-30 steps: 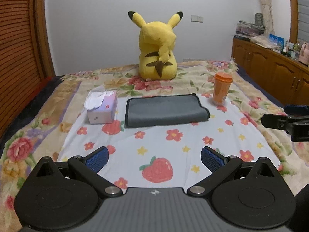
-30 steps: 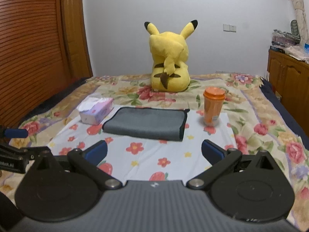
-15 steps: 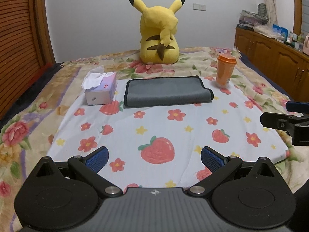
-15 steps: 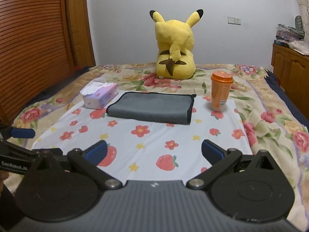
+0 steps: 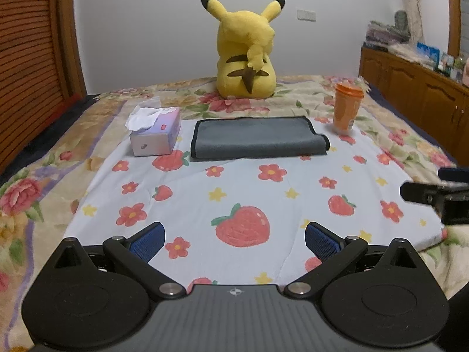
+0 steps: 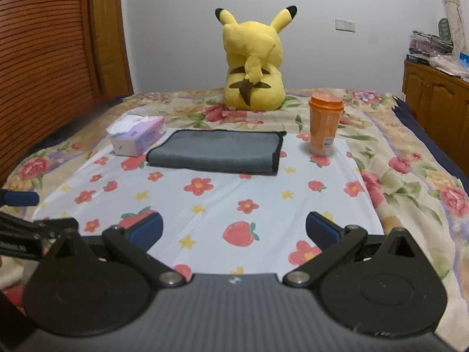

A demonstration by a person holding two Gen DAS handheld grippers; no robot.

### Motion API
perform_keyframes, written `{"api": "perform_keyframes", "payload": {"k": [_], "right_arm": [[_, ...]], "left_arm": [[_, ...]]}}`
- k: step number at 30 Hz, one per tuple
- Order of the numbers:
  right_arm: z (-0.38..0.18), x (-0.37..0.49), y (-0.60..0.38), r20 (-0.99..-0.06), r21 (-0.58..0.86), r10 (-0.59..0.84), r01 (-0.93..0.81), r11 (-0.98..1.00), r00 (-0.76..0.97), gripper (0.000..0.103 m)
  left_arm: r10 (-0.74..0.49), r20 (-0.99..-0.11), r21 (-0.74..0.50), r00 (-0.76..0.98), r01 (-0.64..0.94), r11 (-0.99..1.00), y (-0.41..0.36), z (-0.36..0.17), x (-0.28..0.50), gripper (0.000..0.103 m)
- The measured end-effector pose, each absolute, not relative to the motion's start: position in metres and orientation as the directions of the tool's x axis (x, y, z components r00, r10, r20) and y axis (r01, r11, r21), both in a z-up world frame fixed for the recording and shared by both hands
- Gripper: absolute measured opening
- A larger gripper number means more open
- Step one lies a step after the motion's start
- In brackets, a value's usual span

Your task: Fold towel

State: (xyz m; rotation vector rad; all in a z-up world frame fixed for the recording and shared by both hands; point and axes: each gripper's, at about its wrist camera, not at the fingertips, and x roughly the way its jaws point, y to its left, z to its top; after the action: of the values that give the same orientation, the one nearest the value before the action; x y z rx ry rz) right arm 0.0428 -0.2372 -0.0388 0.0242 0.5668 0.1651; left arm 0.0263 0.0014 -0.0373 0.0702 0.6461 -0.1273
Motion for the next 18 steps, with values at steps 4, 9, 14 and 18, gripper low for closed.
{"api": "perform_keyframes", "payload": {"k": [4, 9, 14, 18], "right_arm": [[-0.039, 0.041, -0.236, -0.526, 0.062, 0.169, -0.161, 0.985, 0.833, 0.103], [-0.041, 0.041, -0.237, -0.527, 0.06, 0.159, -0.15, 0.987, 0.835, 0.103], [-0.039, 0.039, -0.239, -0.51, 0.068, 0.157, -0.142, 0.988, 0.846, 0.103], [-0.037, 0.037, -0.243, -0.489, 0.077, 0.156, -0.135, 0.988, 0.858, 0.103]], "left_arm": [[-0.092, -0.592, 0.02, 0.801, 0.128, 0.992, 0.003, -0.036, 0.025, 0.103], [-0.087, -0.571, 0.03, 0.816, 0.127, 0.991, 0.003, -0.034, 0.021, 0.103], [-0.086, -0.547, 0.043, 0.832, 0.131, 0.99, 0.002, -0.031, 0.017, 0.103], [-0.089, -0.531, 0.047, 0.843, 0.134, 0.99, 0.002, -0.03, 0.015, 0.103]]}}
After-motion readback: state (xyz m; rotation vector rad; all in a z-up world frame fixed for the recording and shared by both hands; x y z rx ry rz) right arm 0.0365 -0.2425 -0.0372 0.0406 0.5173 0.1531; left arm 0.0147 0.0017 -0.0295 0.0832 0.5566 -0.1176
